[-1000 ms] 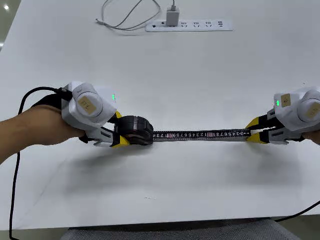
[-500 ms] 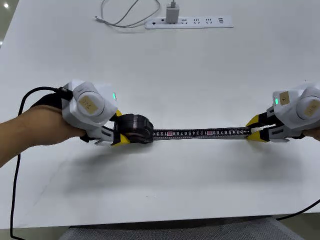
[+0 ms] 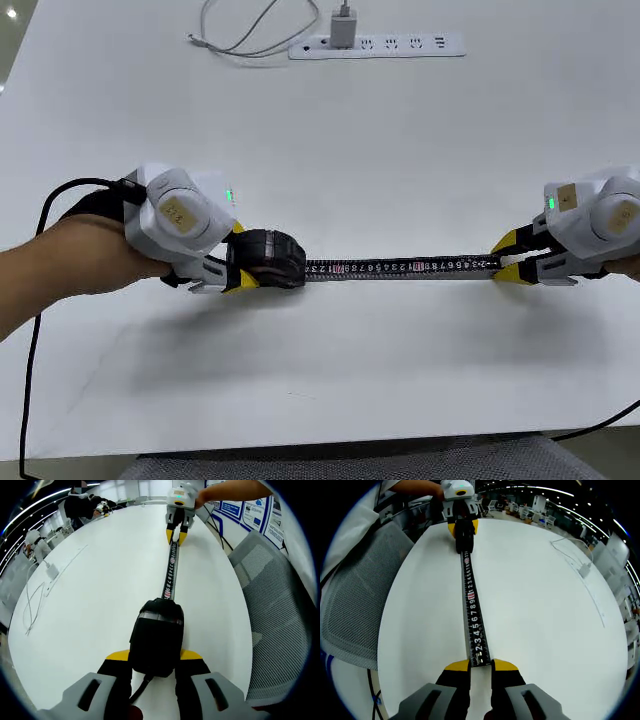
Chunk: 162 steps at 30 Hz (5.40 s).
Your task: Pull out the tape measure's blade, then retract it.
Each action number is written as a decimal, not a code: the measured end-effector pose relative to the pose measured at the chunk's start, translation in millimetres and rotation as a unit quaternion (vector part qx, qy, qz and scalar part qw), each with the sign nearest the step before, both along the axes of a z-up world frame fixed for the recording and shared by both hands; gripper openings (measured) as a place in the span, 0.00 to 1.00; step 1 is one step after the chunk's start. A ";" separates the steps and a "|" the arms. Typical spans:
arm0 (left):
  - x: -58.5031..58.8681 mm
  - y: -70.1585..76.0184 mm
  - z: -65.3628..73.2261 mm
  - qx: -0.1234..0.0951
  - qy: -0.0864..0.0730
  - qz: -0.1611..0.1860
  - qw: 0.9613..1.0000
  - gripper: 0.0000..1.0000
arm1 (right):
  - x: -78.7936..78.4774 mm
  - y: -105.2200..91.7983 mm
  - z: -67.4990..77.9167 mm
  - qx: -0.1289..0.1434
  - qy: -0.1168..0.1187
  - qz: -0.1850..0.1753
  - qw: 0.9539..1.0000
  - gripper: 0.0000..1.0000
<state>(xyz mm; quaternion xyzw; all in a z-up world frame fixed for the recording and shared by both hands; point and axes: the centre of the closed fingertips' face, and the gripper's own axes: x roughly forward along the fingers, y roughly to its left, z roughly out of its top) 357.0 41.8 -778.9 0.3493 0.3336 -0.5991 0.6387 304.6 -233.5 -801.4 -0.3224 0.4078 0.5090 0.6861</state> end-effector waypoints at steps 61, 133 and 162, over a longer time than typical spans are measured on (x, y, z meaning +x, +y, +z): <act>-14.4 30.7 57.6 -0.129 0.001 0.141 0.982 0.60 | -20.4 10.2 46.7 0.077 -0.027 -0.148 0.986 0.53; -80.1 134.1 70.6 -0.238 -0.065 0.376 0.893 0.96 | -89.3 22.6 72.4 0.170 -0.097 -0.314 0.929 0.98; -86.9 127.0 69.1 -0.239 -0.054 0.373 0.895 0.96 | -96.2 23.3 71.0 0.176 -0.095 -0.322 0.925 0.98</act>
